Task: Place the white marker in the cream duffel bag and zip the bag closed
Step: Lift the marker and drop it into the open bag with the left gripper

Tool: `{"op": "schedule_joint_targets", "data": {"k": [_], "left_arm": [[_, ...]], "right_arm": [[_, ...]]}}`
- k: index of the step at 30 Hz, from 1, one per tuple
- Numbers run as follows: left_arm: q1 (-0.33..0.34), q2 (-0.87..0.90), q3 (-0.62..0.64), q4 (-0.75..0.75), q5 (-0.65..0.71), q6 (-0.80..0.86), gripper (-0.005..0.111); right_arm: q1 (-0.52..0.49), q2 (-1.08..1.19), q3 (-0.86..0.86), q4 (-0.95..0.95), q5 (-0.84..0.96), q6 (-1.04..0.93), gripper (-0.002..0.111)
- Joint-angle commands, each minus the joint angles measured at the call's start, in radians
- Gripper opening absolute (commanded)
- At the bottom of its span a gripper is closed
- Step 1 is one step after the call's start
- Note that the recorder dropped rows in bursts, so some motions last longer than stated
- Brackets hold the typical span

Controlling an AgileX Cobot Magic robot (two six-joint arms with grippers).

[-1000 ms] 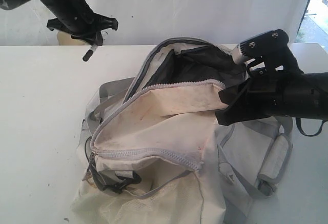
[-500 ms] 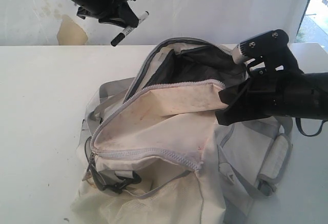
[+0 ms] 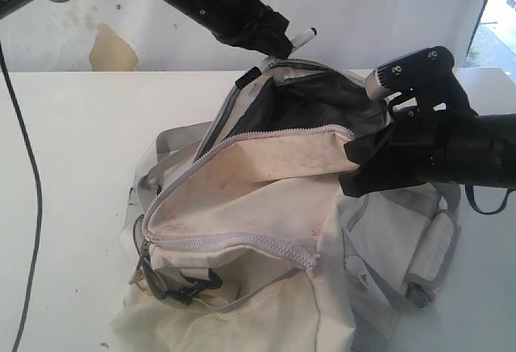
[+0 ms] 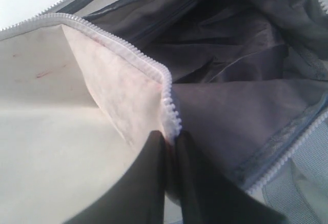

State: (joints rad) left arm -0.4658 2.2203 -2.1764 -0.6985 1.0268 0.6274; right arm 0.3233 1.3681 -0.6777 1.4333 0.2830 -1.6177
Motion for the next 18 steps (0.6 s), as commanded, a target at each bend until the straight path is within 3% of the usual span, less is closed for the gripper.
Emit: {"op": "schedule_joint_targets", "data": {"k": [1,8,15,18], "left_arm": [[-0.005,0.036,0.000,-0.026,-0.060,0.002,0.000],[-0.005,0.038,0.000,-0.015,-0.065,0.009,0.004],[-0.005,0.038,0.000,-0.012,-0.052,0.016,0.048],[-0.005,0.036,0.000,-0.007,-0.018,0.016,0.057]], "right_arm": [[-0.004,-0.009,0.003,-0.006,0.010,0.003,0.000],[-0.004,-0.009,0.003,-0.006,0.010,0.001,0.000],[-0.004,-0.009,0.003,-0.006,0.010,0.001,0.000],[-0.004,-0.009,0.003,-0.006,0.010,0.001,0.000]]}}
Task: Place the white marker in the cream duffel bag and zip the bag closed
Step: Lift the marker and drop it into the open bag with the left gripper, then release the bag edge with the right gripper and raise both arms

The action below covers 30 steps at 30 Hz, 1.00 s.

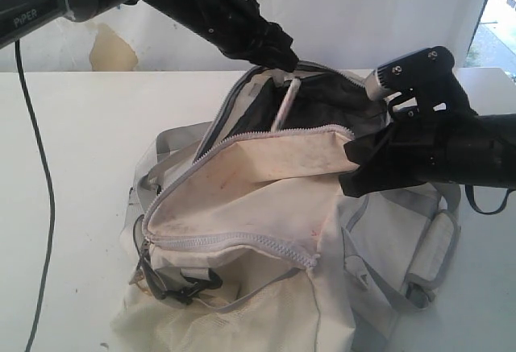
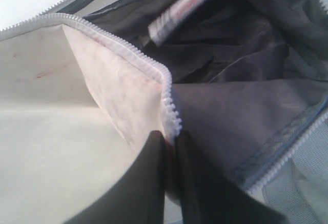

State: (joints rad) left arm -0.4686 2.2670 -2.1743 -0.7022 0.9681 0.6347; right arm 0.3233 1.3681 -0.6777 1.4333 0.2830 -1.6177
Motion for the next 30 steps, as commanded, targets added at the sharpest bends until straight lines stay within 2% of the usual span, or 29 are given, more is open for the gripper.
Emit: {"op": "schedule_joint_targets", "data": {"k": [1,5,10,14,17,24,30], "left_arm": [[-0.003,-0.013,-0.002,0.016,0.055,0.009,0.058],[-0.003,-0.033,-0.002,0.121,0.100,-0.032,0.058],[-0.003,-0.077,-0.002,0.370,0.158,-0.209,0.058],[-0.003,-0.106,-0.002,0.456,0.253,-0.225,0.058],[-0.003,-0.126,-0.002,0.531,0.253,-0.312,0.058],[-0.003,-0.163,-0.002,0.637,0.253,-0.366,0.058],[-0.003,-0.215,0.048,0.720,0.253,-0.414,0.058]], "right_arm": [[-0.004,-0.009,0.003,-0.006,0.010,0.001,0.000],[-0.004,-0.009,0.003,-0.006,0.010,0.001,0.000],[-0.004,-0.009,0.001,-0.004,-0.010,0.001,0.000],[-0.004,-0.009,-0.010,0.000,-0.083,0.001,0.000],[-0.004,-0.009,-0.034,0.046,-0.127,0.025,0.000],[-0.004,0.032,-0.133,0.062,-0.089,0.077,0.000],[-0.004,0.130,-0.224,0.062,-0.053,0.077,0.013]]}}
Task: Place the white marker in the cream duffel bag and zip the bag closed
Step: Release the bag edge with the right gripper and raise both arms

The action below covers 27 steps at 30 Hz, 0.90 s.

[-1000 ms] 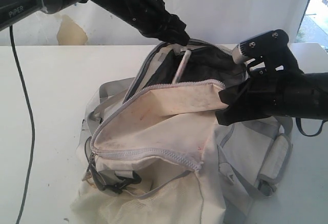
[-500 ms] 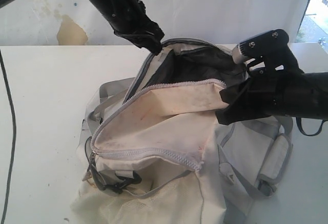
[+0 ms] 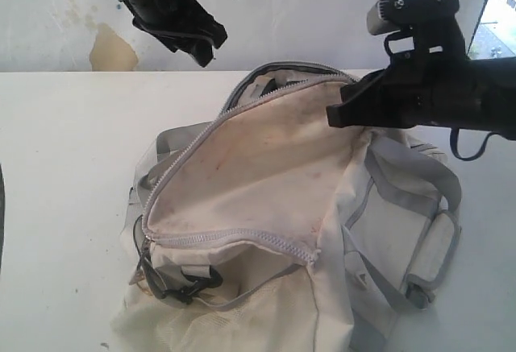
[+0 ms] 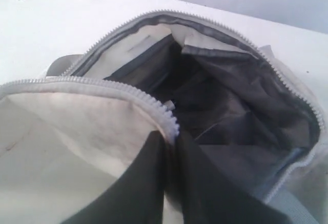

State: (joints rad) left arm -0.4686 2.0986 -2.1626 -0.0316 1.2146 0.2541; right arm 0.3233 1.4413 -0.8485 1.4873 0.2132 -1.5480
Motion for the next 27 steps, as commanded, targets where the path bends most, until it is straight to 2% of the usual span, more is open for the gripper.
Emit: {"op": "schedule_joint_targets", "data": {"k": [1,13,19,27], "left_arm": [[-0.003,-0.059,0.054,0.053,0.007,-0.038,0.058],[-0.003,-0.195,0.305,0.056,0.007,-0.074,0.058],[-0.003,-0.276,0.426,0.061,0.007,-0.094,0.058],[-0.003,-0.365,0.556,0.061,0.007,-0.101,0.058]], "right_arm": [[-0.004,0.078,-0.074,0.013,0.008,0.008,0.015],[-0.004,0.257,-0.280,0.050,-0.012,0.034,0.019],[-0.004,0.333,-0.376,0.096,-0.012,0.036,0.028],[-0.004,0.447,-0.470,0.143,-0.020,0.038,0.028]]}}
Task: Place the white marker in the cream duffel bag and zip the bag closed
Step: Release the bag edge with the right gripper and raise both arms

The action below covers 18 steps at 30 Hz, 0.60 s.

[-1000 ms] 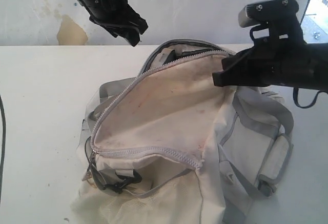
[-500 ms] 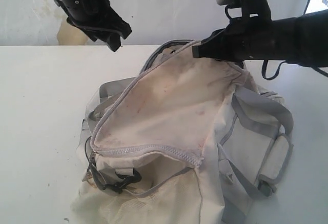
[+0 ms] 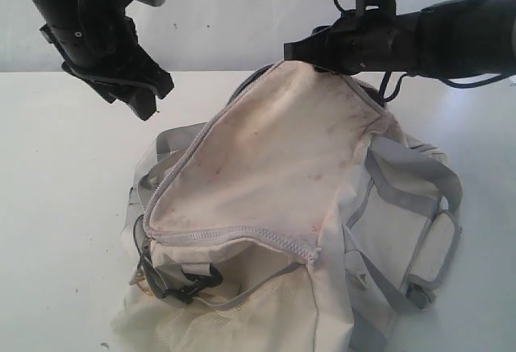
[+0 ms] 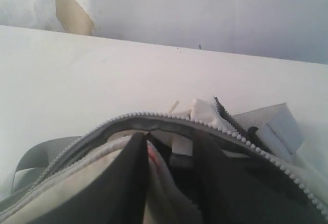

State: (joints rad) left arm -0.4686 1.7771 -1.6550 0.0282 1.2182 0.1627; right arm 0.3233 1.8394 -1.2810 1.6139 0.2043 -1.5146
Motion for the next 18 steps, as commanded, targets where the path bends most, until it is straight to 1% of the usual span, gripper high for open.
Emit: {"op": "schedule_joint_targets", "data": {"k": [1,6,9,12,15,18], "left_arm": [[-0.003,-0.054,0.060,0.002,0.003,-0.010,0.058],[-0.003,-0.080,0.133,0.002,0.003,-0.010,0.058],[-0.003,-0.082,0.159,0.004,0.003,-0.008,0.058],[-0.003,-0.082,0.182,0.002,0.003,-0.008,0.058],[-0.003,-0.082,0.202,-0.004,0.003,-0.010,0.058],[-0.003,-0.082,0.226,-0.028,0.003,-0.010,0.058]], "right_arm": [[-0.004,0.063,-0.045,0.017,-0.011,0.014,0.028],[-0.004,0.112,-0.061,0.017,-0.008,0.028,0.029],[-0.004,0.116,-0.061,0.017,-0.002,0.055,0.033],[-0.004,0.104,-0.061,0.017,0.009,0.084,0.043],[-0.004,0.073,-0.061,0.005,0.009,0.084,0.055],[-0.004,0.031,-0.059,0.005,0.010,0.084,0.062]]}}
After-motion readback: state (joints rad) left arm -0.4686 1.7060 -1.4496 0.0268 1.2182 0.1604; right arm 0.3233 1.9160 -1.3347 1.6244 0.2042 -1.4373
